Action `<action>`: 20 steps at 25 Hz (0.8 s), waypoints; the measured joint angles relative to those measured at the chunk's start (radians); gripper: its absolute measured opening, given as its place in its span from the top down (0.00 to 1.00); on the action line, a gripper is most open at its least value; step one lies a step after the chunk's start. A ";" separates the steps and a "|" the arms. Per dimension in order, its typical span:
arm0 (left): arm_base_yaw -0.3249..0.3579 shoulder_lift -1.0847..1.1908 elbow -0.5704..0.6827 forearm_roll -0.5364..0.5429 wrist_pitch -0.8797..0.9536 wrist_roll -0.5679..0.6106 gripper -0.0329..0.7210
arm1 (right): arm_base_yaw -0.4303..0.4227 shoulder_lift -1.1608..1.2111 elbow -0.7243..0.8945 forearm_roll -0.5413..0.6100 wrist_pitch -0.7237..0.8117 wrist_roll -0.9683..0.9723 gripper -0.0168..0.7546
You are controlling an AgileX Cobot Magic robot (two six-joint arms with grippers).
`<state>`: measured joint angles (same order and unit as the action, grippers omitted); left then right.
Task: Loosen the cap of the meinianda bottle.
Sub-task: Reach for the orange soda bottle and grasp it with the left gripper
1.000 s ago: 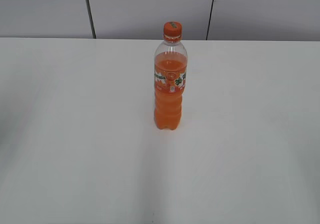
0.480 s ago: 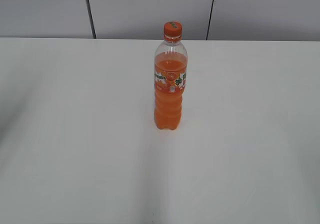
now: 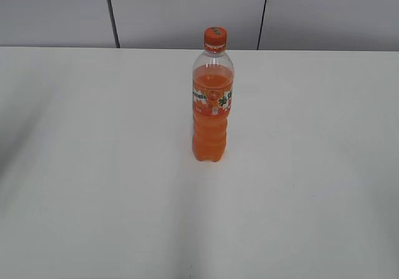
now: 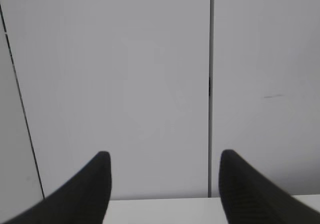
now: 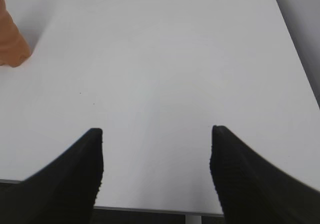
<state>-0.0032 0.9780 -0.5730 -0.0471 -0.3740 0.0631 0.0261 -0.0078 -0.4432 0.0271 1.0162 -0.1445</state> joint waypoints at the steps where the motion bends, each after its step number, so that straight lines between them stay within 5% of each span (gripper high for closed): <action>1: 0.000 0.010 0.000 0.000 -0.002 0.000 0.42 | 0.000 0.000 0.000 0.000 0.000 0.000 0.33; 20: 0.000 0.357 0.000 0.002 -0.170 0.000 0.46 | 0.000 0.000 0.000 -0.005 0.000 0.000 0.33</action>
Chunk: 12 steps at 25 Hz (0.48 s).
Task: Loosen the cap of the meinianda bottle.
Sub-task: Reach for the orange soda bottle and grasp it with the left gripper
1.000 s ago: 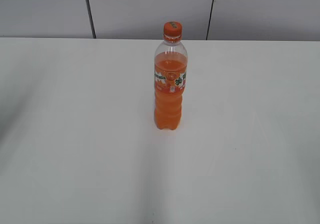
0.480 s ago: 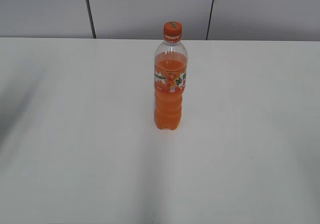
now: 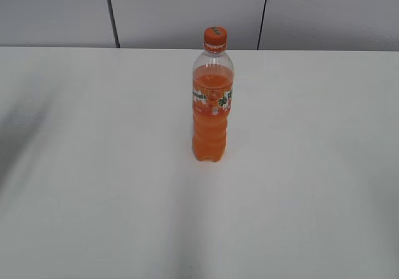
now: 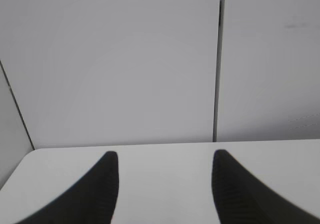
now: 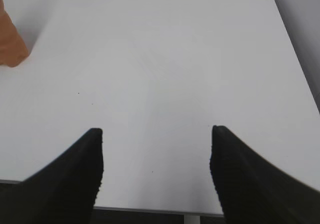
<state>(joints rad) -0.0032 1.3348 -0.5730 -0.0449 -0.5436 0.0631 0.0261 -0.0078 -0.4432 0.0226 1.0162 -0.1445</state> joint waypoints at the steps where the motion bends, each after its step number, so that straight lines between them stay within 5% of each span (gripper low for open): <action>1: 0.000 0.017 0.000 0.006 -0.007 0.000 0.46 | 0.000 0.000 0.000 -0.001 0.000 0.000 0.33; 7: -0.016 0.097 0.000 0.180 -0.018 -0.019 0.46 | 0.000 0.000 0.000 -0.003 0.000 0.000 0.33; 12: -0.017 0.184 0.000 0.554 -0.113 -0.250 0.46 | 0.000 0.000 0.000 -0.004 0.000 0.000 0.33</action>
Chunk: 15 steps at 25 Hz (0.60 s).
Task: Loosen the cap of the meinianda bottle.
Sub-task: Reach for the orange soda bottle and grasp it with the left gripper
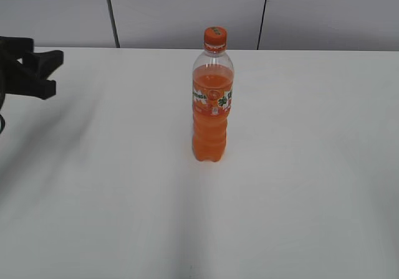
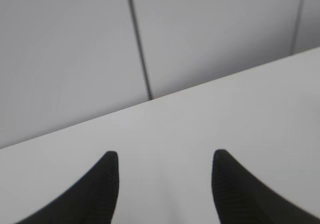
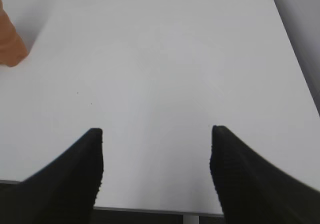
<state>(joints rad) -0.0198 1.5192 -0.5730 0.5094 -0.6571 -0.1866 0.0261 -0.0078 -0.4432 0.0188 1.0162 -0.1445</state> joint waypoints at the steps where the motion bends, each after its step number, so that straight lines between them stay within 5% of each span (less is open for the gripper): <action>1: 0.000 0.021 0.000 0.076 -0.034 -0.040 0.46 | 0.000 0.000 0.000 0.000 0.000 0.000 0.33; 4: 0.000 0.076 -0.001 0.227 -0.157 -0.109 0.46 | 0.000 0.000 0.000 -0.001 0.000 0.000 0.33; 15: -0.054 0.231 -0.084 0.469 -0.239 -0.174 0.41 | 0.000 0.000 0.000 -0.009 0.000 0.000 0.33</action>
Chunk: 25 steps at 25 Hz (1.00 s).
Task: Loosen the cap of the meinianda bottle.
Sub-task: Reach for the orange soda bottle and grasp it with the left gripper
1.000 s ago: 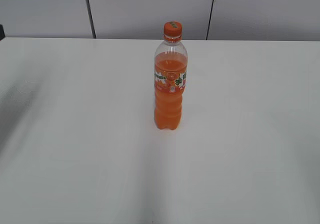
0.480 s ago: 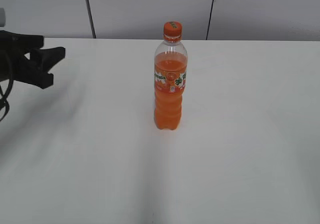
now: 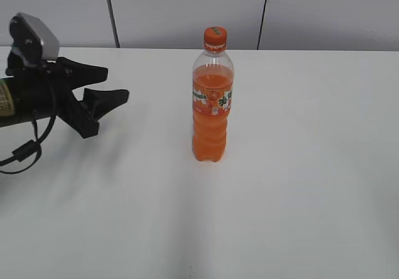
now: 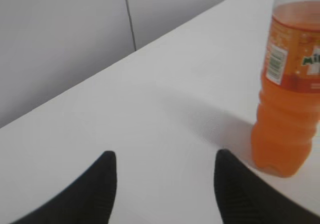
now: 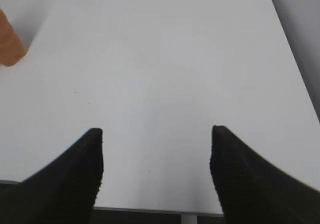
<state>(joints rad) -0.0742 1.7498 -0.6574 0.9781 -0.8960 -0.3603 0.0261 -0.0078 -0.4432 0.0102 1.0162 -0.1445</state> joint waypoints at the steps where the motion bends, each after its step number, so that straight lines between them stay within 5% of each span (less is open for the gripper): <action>1: -0.013 0.013 -0.014 0.005 -0.001 -0.007 0.38 | 0.000 0.000 0.000 0.000 0.000 0.000 0.33; 8: -0.091 0.128 -0.130 0.139 -0.005 -0.165 0.20 | 0.000 0.000 0.000 0.000 0.000 0.000 0.33; 25: -0.234 0.328 -0.344 0.295 -0.006 -0.263 0.18 | 0.000 0.000 0.000 0.001 0.000 0.000 0.33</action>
<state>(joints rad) -0.3086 2.0778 -1.0019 1.2736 -0.9017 -0.6234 0.0261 -0.0078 -0.4432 0.0111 1.0162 -0.1445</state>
